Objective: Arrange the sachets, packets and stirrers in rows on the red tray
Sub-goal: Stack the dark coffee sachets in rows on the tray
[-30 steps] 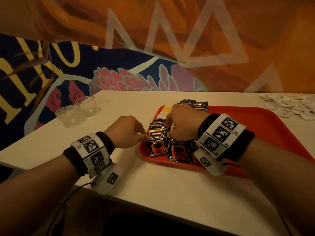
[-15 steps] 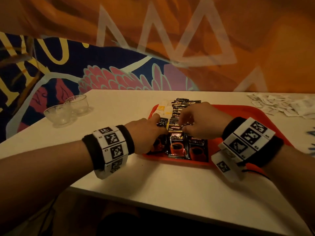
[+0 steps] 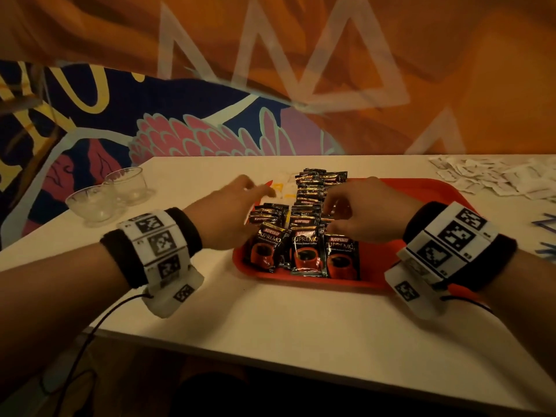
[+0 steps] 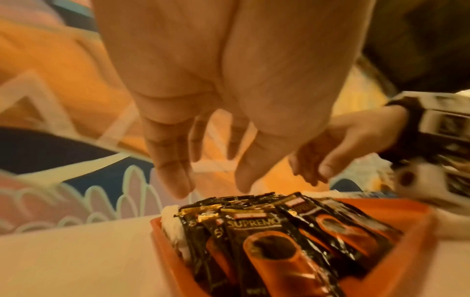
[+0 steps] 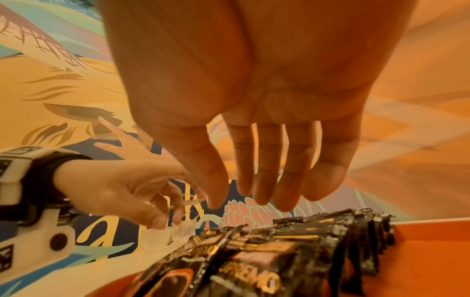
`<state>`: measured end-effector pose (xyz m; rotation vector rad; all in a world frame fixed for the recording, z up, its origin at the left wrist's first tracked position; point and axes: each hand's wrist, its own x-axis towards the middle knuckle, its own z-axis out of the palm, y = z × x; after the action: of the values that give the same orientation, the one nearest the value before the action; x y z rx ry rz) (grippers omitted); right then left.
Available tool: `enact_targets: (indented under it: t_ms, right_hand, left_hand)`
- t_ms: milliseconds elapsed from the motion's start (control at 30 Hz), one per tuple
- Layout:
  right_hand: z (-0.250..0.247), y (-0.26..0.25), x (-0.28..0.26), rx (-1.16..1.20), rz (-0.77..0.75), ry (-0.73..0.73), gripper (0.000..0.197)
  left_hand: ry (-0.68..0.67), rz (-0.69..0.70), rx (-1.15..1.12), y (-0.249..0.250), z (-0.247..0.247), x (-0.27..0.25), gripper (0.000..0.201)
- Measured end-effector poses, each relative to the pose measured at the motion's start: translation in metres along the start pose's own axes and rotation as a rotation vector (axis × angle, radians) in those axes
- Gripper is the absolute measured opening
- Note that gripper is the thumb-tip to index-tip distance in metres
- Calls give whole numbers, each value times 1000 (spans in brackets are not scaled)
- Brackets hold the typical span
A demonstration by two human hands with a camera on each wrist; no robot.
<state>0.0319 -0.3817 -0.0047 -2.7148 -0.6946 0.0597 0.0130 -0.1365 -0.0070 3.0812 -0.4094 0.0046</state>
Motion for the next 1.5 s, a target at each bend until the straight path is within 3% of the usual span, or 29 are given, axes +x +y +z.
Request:
enact_targets:
  t_ms: [100,167,400,933,1200,1500]
  right_hand:
    - [-1,8,-3,-6,50,-11,28]
    - [-2,12,-4,-1,84,-21,28]
    - [0,18,-10,27,154,-28,29]
    - [5,17,-14,26,156,-25,28]
    - [4,23,-15,71,186,53,21]
    - [2,28,-20,64,225,14,17]
  left_hand:
    - [-61,-216,-135,-12,2,8,76]
    - [-126,-273,-215,-13,7,11,83]
    - [-104,-235,-217,1,20,18,92]
    - [-79,-243,-283,7,26,22,74]
    - [-95,-256,-290,11,23,21,72]
    - [-120,-281,-267,10,14,20,72]
